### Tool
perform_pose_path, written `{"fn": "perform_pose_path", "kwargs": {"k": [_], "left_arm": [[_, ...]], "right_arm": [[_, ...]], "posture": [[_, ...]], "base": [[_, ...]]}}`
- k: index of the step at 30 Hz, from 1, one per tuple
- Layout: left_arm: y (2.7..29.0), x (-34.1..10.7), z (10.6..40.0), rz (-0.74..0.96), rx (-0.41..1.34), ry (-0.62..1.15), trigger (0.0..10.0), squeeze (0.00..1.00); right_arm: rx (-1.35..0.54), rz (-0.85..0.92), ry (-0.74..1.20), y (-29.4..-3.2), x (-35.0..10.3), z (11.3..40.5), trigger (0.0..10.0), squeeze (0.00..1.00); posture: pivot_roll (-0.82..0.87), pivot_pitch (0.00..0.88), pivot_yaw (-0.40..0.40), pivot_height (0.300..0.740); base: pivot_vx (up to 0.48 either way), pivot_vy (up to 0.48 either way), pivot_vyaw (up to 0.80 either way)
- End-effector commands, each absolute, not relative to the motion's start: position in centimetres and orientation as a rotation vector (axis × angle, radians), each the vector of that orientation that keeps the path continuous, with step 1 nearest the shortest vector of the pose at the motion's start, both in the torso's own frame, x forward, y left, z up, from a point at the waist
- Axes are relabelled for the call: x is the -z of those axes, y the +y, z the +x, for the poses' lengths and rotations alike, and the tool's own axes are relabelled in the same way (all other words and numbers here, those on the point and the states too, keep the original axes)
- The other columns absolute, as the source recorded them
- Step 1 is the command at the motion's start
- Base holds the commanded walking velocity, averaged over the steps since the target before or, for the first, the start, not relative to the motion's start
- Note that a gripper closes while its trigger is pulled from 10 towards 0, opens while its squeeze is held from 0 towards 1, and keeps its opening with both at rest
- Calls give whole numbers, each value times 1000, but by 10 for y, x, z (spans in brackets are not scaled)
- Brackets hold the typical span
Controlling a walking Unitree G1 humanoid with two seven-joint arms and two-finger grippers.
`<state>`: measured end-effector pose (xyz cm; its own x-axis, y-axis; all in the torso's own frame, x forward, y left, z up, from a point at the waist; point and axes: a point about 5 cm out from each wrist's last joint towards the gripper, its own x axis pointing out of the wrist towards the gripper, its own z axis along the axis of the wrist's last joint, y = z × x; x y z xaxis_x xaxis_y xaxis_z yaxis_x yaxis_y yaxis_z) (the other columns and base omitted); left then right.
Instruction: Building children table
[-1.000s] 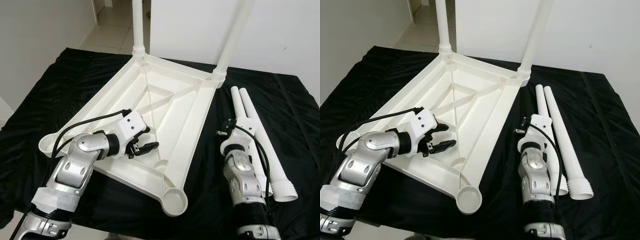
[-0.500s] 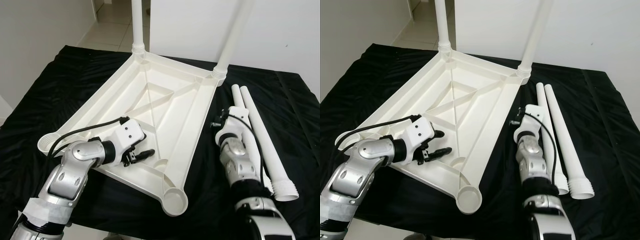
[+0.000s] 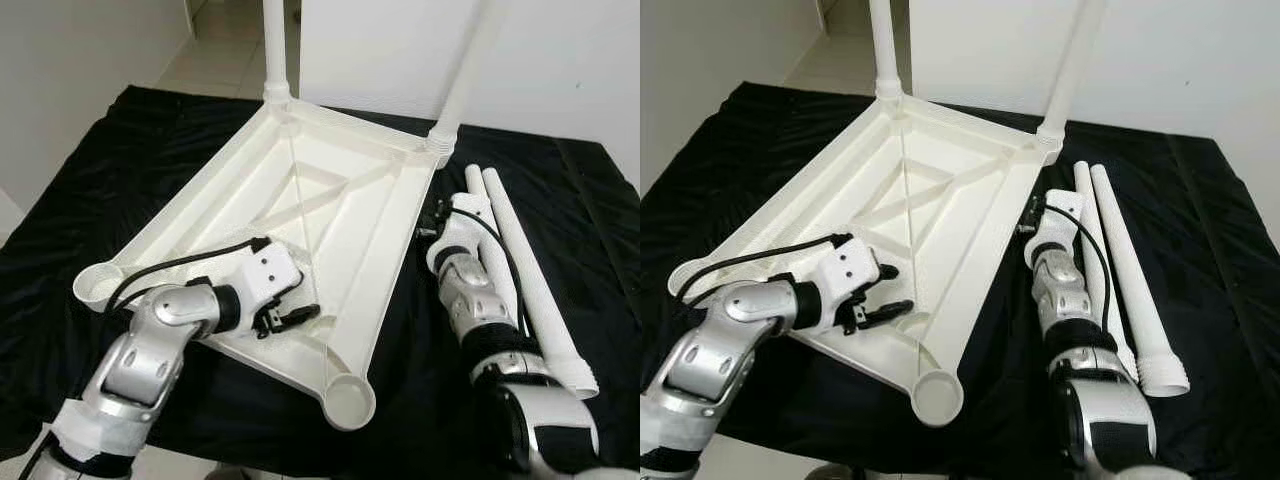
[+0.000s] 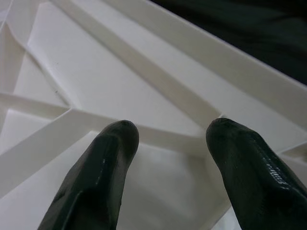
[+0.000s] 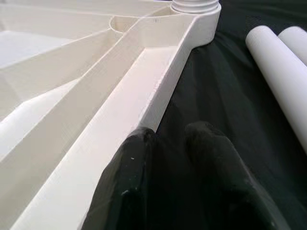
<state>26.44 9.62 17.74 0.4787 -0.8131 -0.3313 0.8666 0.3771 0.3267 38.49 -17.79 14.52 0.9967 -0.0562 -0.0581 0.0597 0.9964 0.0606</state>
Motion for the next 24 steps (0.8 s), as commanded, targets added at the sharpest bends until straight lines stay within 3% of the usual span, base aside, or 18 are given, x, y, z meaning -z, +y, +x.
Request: {"fn": "perform_pose_path", "kwargs": {"k": [1, 24], "left_arm": [[90, -181, 263, 489, 1059, 101, 10000, 0], [38, -191, 244, 378, 1193, 45, 10000, 0]], "right_arm": [[55, 80, 71, -181, -141, 385, 10000, 0], [-161, 92, 79, -148, -150, 397, 10000, 0]], "posture": [[183, 118, -33, 740], [184, 128, -18, 740]], "base": [[0, 0, 0], [0, 0, 0]]}}
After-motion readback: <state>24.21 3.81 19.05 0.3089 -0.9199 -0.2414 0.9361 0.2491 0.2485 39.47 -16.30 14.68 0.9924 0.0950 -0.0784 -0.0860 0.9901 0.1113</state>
